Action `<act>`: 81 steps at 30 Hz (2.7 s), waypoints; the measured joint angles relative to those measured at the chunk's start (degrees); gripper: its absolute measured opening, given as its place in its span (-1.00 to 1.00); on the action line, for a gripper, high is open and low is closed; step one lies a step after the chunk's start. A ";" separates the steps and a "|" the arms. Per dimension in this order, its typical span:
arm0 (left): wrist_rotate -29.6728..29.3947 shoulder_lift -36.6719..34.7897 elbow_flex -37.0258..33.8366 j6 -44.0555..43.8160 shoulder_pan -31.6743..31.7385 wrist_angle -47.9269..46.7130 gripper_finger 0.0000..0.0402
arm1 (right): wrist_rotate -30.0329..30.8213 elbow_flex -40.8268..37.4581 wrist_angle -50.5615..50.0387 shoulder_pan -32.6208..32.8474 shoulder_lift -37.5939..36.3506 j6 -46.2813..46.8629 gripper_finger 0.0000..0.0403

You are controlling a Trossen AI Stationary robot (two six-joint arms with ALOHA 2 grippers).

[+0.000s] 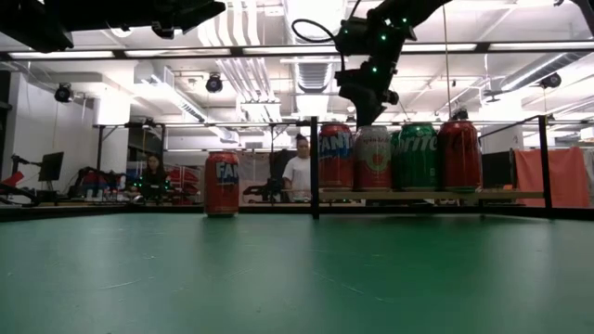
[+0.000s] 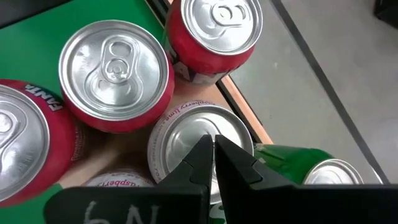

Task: Place canned beverage on shelf
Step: Adjust the soda cans on the shelf

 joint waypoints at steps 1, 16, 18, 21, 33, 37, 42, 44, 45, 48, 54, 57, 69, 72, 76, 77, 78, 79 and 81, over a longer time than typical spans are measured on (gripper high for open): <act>0.00 0.00 0.00 0.00 0.01 -0.03 0.90 | 0.00 0.00 0.00 0.00 0.00 0.09 -0.96; -0.07 0.00 0.00 -0.22 0.02 0.00 0.90 | 2.10 0.15 0.79 -0.07 1.70 0.36 -0.96; -0.07 0.00 0.00 -0.22 0.00 0.00 0.90 | 2.17 0.15 0.79 -0.09 1.69 0.18 -0.96; -0.07 0.00 0.00 -0.22 0.00 0.02 0.90 | 2.16 0.33 0.63 -0.07 1.50 0.29 -0.96; -0.04 -0.03 0.00 -0.22 0.02 0.09 0.90 | -1.85 1.46 -5.78 2.51 -2.77 5.43 -0.95; -0.04 -0.02 0.00 -0.22 0.00 0.04 0.90 | -6.73 1.46 -10.62 4.34 -4.36 7.21 -0.95; -0.04 -0.03 0.00 -0.22 0.01 0.04 0.90 | -7.51 0.86 -12.87 5.32 -4.54 8.37 -0.96; -0.03 -0.02 0.00 -0.22 0.01 0.04 0.90 | -7.54 0.37 -12.51 5.38 -4.18 8.40 -0.95; -0.03 -0.02 0.00 -0.22 -0.01 0.03 0.90 | -7.52 0.11 -12.16 5.38 -3.86 8.40 -0.95; -0.02 -0.02 0.00 -0.22 0.01 0.02 0.90 | -7.46 -0.14 -11.78 5.33 -2.86 8.06 -0.95; -0.02 -0.02 0.00 -0.22 0.00 0.01 0.90 | -7.34 -0.09 -10.58 5.33 -2.10 7.83 -0.96; -0.02 -0.02 0.00 -0.24 0.01 0.01 0.90 | -7.41 -0.09 -10.51 5.33 -2.16 7.68 -0.95; 0.01 -0.02 0.00 -0.94 0.02 -0.17 0.90 | -4.62 1.53 -10.86 5.31 -3.89 6.63 -0.96; 0.02 -0.02 0.00 -1.64 0.01 -0.93 0.90 | -4.52 0.83 -10.31 5.31 -5.52 3.98 -0.96; 0.02 -0.02 0.00 -2.48 0.00 -1.60 0.90 | -4.90 -1.39 -6.00 5.17 -7.93 -0.47 -0.96; 0.04 -0.02 0.00 -2.82 0.02 -1.93 0.90 | -4.93 -2.36 -4.21 5.16 -8.57 -1.63 -0.96; 0.03 -0.02 0.00 -3.28 0.01 -2.34 0.90 | -4.96 -3.44 -1.99 5.06 -9.29 -2.62 -0.96; 0.01 -0.01 0.00 -3.75 0.03 -2.65 0.90 | -5.34 -4.66 0.36 4.85 -10.14 -3.82 -0.96; -0.78 0.00 0.00 -4.39 0.10 -3.07 0.90 | -7.53 -7.44 5.05 4.07 -11.64 -6.65 -0.96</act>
